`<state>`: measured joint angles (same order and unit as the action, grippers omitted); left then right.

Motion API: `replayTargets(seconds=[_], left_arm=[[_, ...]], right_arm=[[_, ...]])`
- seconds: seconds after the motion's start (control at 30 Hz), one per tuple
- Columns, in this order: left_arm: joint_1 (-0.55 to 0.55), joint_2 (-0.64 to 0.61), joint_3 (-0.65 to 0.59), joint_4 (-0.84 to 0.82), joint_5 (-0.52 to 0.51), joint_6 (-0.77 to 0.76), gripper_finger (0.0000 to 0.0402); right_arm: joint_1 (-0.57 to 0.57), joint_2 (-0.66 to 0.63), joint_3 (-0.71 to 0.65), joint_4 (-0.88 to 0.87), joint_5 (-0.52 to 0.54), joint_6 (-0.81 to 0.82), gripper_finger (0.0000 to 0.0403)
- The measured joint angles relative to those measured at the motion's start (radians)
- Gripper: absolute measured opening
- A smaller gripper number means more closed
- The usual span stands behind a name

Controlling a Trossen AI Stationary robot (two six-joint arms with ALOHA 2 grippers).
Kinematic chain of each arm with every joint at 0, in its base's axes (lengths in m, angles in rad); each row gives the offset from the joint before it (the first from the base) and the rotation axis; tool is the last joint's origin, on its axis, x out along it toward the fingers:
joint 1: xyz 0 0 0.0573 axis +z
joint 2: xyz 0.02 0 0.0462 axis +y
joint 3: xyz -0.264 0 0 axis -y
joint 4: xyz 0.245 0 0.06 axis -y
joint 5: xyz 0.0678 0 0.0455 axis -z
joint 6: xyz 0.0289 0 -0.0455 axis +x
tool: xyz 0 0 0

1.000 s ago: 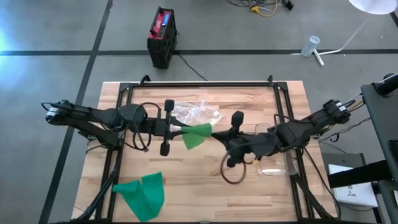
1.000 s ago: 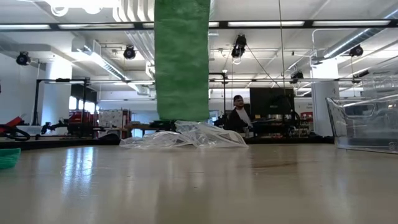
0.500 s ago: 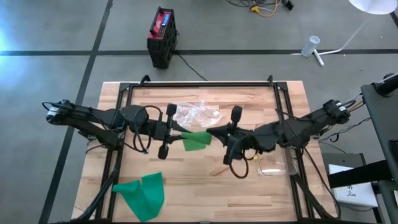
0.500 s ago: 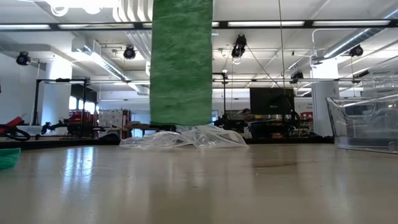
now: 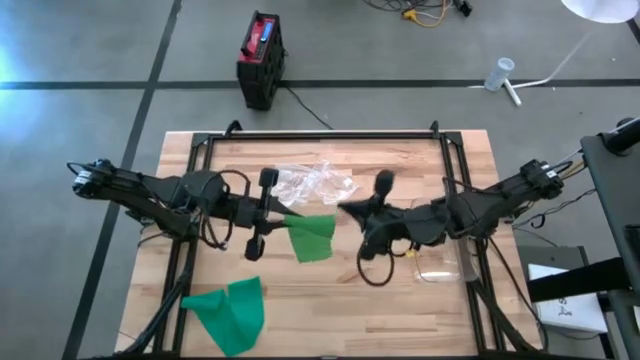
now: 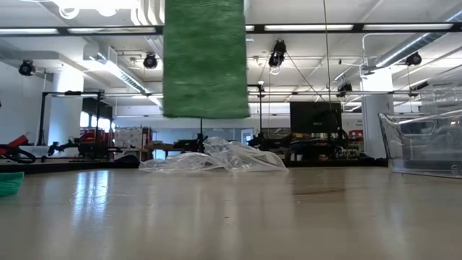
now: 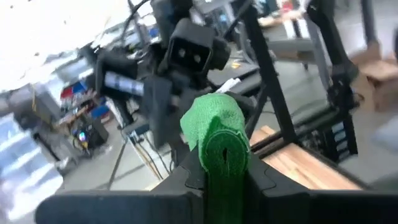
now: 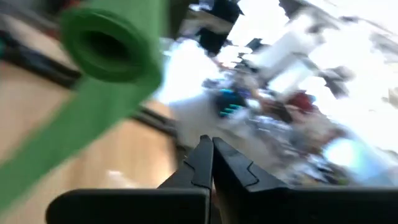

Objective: Roll bandage
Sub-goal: Roll the green bandage

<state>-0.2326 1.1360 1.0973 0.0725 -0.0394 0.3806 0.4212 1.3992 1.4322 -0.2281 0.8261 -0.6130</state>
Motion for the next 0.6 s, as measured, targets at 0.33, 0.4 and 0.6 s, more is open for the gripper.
replayTargets(seconds=[0.33,0.4,0.6], left_arm=[[0.052,-0.024,-0.022,0.006,-0.057,-0.459,0.0029],[0.062,-0.017,-0.031,0.007,-0.06,-0.517,0.0031],[0.065,0.02,-0.04,0.009,-0.101,-0.562,0.0033]], right_arm=[[0.044,-0.079,-0.156,0.174,-0.262,-0.123,0.0005],[0.044,-0.066,-0.182,0.243,-0.257,-0.166,0.0011],[0.043,-0.016,-0.186,0.263,-0.247,-0.28,0.0076]])
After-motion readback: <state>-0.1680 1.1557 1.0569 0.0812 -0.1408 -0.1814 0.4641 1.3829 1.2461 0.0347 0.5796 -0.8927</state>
